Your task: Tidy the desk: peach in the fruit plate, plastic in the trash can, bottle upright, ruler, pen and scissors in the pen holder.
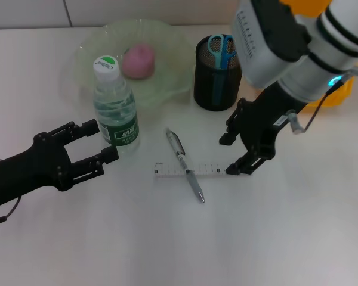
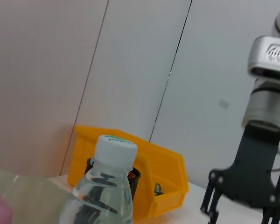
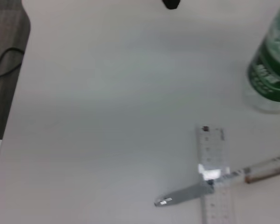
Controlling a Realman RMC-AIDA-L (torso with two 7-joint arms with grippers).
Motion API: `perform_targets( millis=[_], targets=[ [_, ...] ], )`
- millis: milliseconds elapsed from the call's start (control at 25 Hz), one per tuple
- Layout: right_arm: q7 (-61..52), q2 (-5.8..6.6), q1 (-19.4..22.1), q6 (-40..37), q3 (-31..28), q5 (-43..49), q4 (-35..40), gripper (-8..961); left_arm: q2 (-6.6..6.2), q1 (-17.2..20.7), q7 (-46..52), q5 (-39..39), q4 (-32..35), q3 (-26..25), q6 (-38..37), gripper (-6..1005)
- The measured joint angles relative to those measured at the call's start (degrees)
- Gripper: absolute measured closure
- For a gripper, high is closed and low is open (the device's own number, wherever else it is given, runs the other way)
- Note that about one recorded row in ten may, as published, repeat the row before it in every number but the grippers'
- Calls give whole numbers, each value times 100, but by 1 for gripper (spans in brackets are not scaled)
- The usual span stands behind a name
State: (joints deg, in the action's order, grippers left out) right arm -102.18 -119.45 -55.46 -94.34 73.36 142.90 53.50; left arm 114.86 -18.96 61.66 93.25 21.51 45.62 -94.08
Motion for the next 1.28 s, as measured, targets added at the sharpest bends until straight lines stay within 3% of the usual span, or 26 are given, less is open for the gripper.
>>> perform_targets(
  millis=[200, 480, 1280],
  targets=[
    [144, -25, -234, 441, 195, -148, -657, 357, 52, -8, 4, 2, 1, 0, -6, 215],
    [139, -44, -252, 1354, 1194, -582, -1038, 356, 72, -63, 14, 29, 3, 9, 4, 215],
    [78, -43, -315, 2221, 2182, -1072, -1369, 357, 89, -73, 58, 36, 3, 44, -6, 216]
  ],
)
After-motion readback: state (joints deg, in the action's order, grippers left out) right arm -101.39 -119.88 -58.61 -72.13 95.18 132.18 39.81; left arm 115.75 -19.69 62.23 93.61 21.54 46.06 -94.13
